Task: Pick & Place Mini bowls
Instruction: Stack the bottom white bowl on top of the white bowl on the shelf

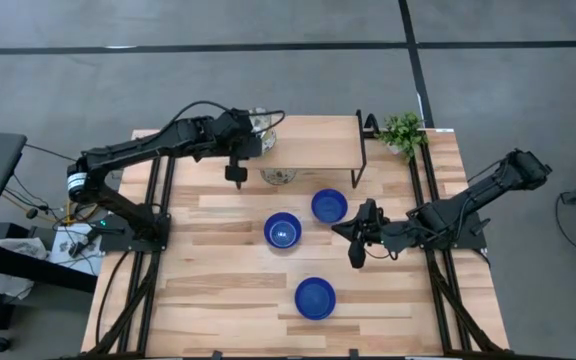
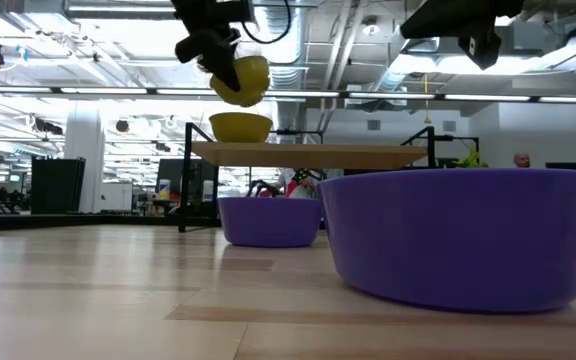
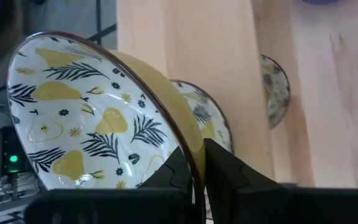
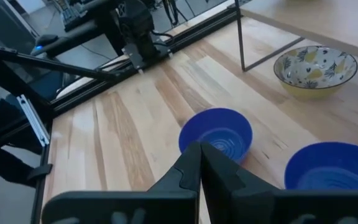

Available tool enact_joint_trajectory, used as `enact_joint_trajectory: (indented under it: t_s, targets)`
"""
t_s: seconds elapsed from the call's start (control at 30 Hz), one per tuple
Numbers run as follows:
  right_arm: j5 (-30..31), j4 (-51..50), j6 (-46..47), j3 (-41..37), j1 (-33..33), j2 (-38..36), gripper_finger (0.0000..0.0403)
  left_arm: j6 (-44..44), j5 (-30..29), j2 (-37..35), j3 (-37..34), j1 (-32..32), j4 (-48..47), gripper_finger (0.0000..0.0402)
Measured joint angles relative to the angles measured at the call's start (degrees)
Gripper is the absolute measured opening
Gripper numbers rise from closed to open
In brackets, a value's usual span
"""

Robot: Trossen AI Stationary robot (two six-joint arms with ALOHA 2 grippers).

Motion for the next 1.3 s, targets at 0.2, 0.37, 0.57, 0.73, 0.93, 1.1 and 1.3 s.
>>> enact_joint_trajectory:
  t_s: [0.2,0.37,0.57,0.73,0.93,1.1,1.3]
  targets:
    - [0.0,0.0,-0.04,0.0,0.0,0.0,0.0,-0.12,0.07,0.02,-3.84,0.86,-0.25,0.0021]
    - [0.01,-0.01,-0.04,0.0,0.0,0.0,0.0,0.03,0.37,0.02,-4.96,0.71,1.04,0.0026]
    - [0.02,0.0,-0.02,0.0,0.0,0.0,0.0,0.22,0.15,0.02,-5.05,0.8,2.12,0.0045]
    - [0.02,0.0,0.0,0.0,0.0,0.0,0.0,0.28,0.16,0.26,-5.05,0.81,2.63,0.0065]
    - [0.0,0.0,0.04,0.02,0.0,0.0,0.0,0.13,0.14,2.23,-5.04,0.76,2.98,0.0087]
    - [-0.08,0.0,0.04,0.02,0.0,0.0,0.0,0.06,-0.22,3.61,-5.02,0.78,2.95,0.0104]
    - [-0.28,-0.02,0.02,0.02,0.0,0.0,0.0,0.08,-2.69,3.61,-5.02,0.76,3.19,0.0122]
